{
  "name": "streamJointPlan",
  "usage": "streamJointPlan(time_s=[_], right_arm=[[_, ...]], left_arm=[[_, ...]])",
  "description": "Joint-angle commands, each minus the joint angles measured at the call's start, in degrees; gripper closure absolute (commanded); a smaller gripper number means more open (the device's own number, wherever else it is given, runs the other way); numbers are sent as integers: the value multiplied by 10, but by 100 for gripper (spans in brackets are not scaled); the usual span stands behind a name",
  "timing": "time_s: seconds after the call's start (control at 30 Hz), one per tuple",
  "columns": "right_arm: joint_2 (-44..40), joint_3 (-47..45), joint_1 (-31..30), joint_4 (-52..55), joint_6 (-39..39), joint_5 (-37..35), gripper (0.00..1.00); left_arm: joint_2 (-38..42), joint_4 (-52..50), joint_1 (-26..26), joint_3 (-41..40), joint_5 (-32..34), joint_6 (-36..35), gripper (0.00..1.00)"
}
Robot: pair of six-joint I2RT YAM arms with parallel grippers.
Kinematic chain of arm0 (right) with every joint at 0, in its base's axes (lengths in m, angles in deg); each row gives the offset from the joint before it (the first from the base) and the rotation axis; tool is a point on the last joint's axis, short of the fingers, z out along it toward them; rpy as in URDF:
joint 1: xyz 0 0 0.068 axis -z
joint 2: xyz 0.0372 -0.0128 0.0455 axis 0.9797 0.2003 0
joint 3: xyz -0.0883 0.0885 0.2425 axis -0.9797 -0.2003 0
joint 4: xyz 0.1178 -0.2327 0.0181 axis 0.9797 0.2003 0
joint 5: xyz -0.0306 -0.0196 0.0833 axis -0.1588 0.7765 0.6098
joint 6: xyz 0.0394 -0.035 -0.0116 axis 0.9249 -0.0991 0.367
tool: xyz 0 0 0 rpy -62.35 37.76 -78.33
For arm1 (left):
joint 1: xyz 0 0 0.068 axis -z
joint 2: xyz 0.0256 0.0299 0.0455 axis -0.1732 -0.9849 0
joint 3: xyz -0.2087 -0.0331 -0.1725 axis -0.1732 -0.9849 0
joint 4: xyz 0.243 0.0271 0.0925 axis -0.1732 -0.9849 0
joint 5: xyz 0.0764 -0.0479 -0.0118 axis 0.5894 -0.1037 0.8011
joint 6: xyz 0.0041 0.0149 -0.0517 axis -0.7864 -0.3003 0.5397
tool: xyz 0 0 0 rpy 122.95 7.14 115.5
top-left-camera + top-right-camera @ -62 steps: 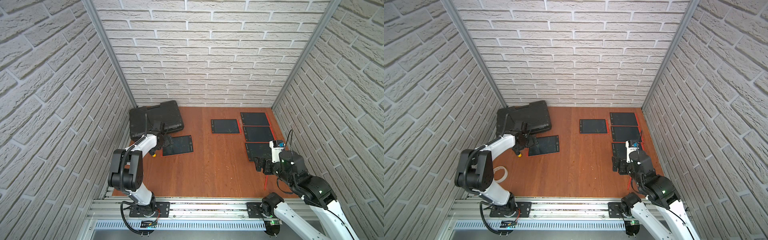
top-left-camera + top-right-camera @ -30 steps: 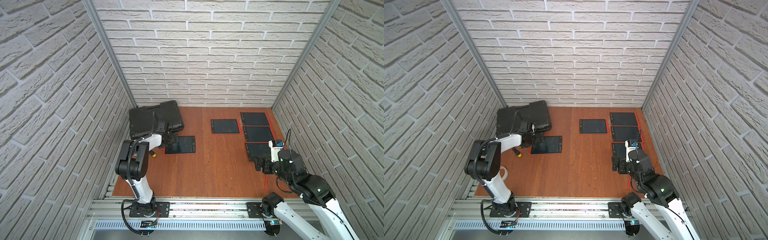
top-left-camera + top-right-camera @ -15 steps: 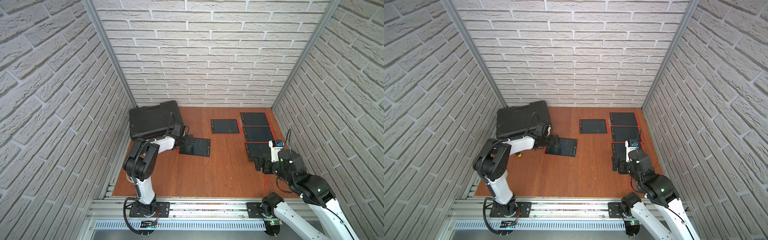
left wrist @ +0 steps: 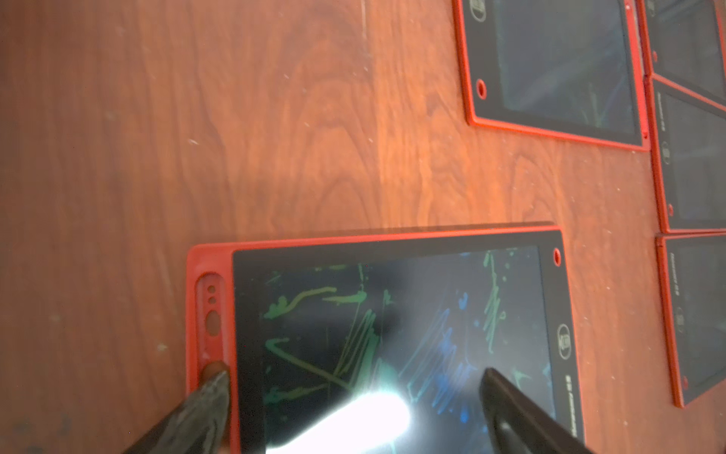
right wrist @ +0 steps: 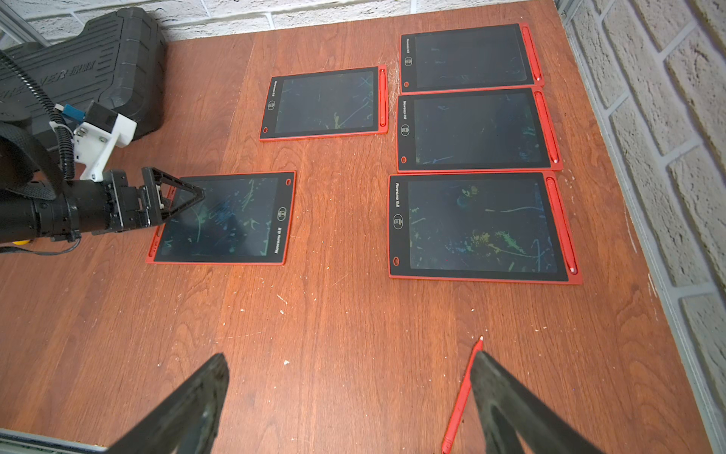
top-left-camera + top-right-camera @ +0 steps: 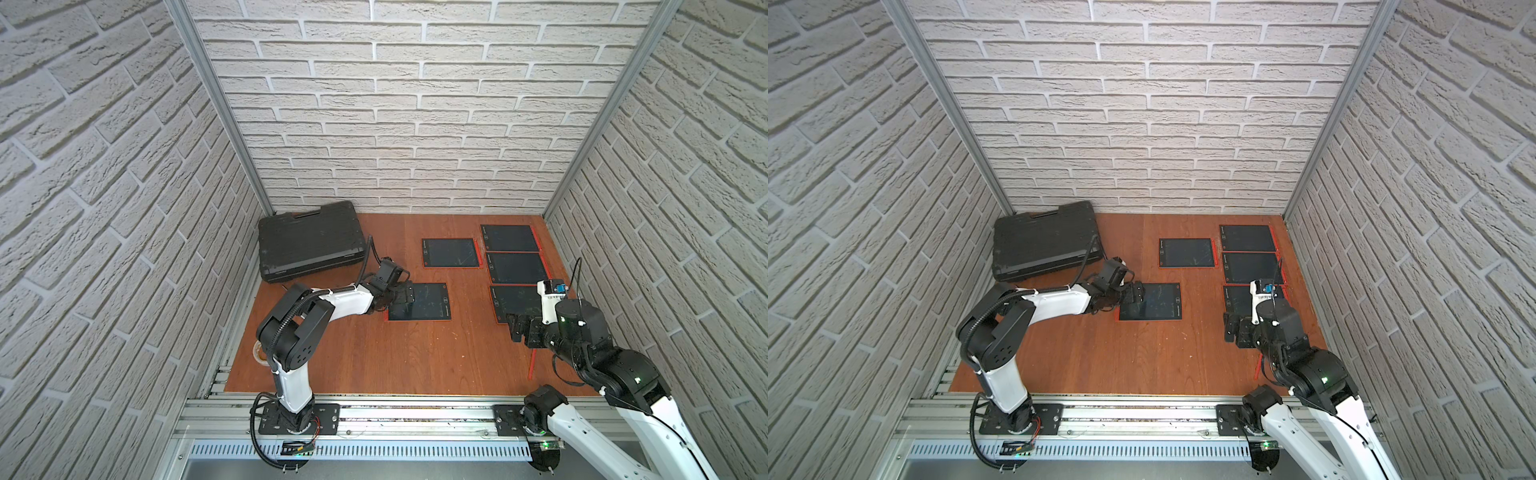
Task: Place the stylus back onto the writing tablet
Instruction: Move the writing tablet to the center of the board.
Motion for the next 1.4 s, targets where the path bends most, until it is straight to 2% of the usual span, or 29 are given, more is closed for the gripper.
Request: streamJointPlan(time_s=[0.0,0.23,0.6,0.9,1.07,1.2,1.37], right_arm=[[2,-4,4,-20,-1,-3,5],[-1,-4,4,-21,0,-4,5],[-3,-4,4,-20,1,-5,5],[2,-4,4,-20,-1,-2,5],[4,9,4,-18,9,25,7],[17,17,4,-4,76,10,10],[36,-14,4,3,181,-52,15]], left_arm=[[-41,-78,25,-12,-17,47,2],[-62,-79,51,11,-13,60,2],[-98,-86,64,52,-22,60,2],[-47,-120,65,48,-13,64,2],[-7,-116,60,65,-16,-5,2],[33,-94,53,78,-43,-84,2],[63,-88,39,104,-158,-156,2]])
